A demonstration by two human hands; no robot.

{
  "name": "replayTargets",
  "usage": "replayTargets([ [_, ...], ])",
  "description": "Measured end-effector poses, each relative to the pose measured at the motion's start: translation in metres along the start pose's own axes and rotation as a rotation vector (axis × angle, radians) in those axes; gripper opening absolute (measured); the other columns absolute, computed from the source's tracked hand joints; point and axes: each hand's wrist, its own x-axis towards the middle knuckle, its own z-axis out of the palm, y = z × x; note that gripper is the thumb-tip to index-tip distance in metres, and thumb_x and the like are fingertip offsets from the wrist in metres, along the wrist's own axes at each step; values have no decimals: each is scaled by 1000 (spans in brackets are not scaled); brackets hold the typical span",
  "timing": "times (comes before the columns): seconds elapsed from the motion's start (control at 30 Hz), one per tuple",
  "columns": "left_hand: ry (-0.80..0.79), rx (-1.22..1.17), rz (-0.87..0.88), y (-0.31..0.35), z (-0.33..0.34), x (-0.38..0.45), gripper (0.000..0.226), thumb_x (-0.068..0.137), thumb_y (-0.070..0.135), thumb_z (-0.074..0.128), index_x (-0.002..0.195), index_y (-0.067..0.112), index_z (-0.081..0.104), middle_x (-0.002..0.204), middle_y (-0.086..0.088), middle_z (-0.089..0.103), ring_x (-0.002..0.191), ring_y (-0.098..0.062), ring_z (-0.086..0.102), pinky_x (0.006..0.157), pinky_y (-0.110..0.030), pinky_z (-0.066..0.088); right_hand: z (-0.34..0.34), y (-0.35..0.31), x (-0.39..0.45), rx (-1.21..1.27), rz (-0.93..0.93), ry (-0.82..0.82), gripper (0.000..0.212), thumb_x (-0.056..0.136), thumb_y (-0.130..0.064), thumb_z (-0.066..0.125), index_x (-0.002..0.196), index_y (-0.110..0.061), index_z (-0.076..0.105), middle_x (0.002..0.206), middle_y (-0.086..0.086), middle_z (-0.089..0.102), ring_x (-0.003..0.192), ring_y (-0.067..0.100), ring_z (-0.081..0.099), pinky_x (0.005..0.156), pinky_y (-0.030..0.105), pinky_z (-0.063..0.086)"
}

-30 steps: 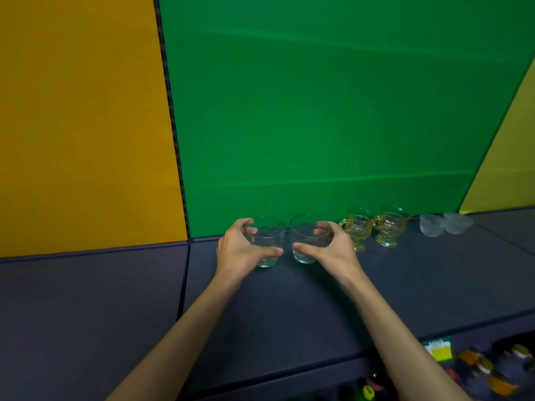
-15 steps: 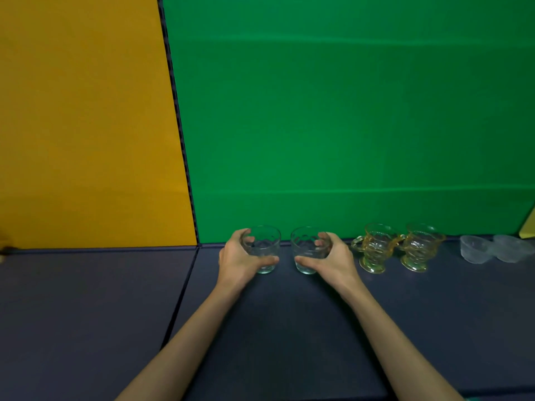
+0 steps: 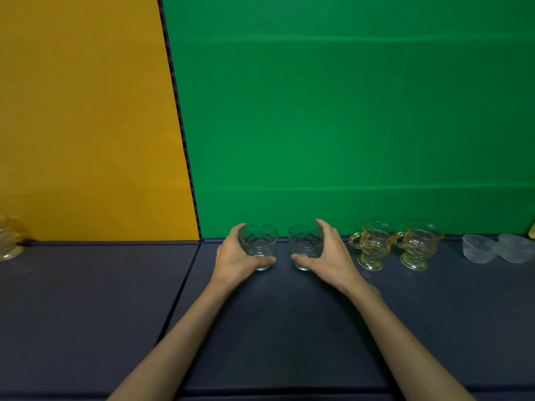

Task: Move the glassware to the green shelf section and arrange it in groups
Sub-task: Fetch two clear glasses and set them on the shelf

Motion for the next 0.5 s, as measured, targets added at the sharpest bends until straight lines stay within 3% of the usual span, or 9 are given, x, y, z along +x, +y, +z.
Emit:
replayTargets([
  [0.13, 60, 97, 144, 8, -14, -14, 92, 74, 51, 85, 152, 31, 41, 153, 2, 49, 139, -21, 47, 112, -40, 41, -4, -10, -4, -206, -204, 15, 80, 88, -50, 66, 153, -22, 30, 158, -2, 29, 146, 18, 29, 117, 34, 26],
  [0.27, 120, 471, 337, 18, -36, -31, 67, 86, 60, 64, 145, 31, 52, 148, 5, 53, 137, -19, 47, 111, -39, 40, -3, -31, -7, -350, -358, 31, 66, 92, -49, 58, 148, -19, 42, 157, 0, 36, 146, 21, 30, 121, 40, 25],
  [0.37, 158, 681, 391, 19, -52, -49, 65, 89, 63, 54, 146, 31, 52, 153, 3, 50, 142, -20, 42, 115, -39, 31, 5, -51, -13, -339, -423, 0, 55, 94, -45, 58, 142, -19, 51, 148, 0, 48, 136, 20, 43, 113, 38, 33],
  [0.5, 165, 798, 326, 9, -78, -74, 71, 90, 68, 39, 151, 33, 46, 160, 2, 42, 147, -21, 35, 119, -41, 25, 25, -81, -24, -311, -515, -53, 46, 95, -40, 57, 136, -20, 57, 140, -3, 57, 126, 21, 53, 104, 37, 38],
])
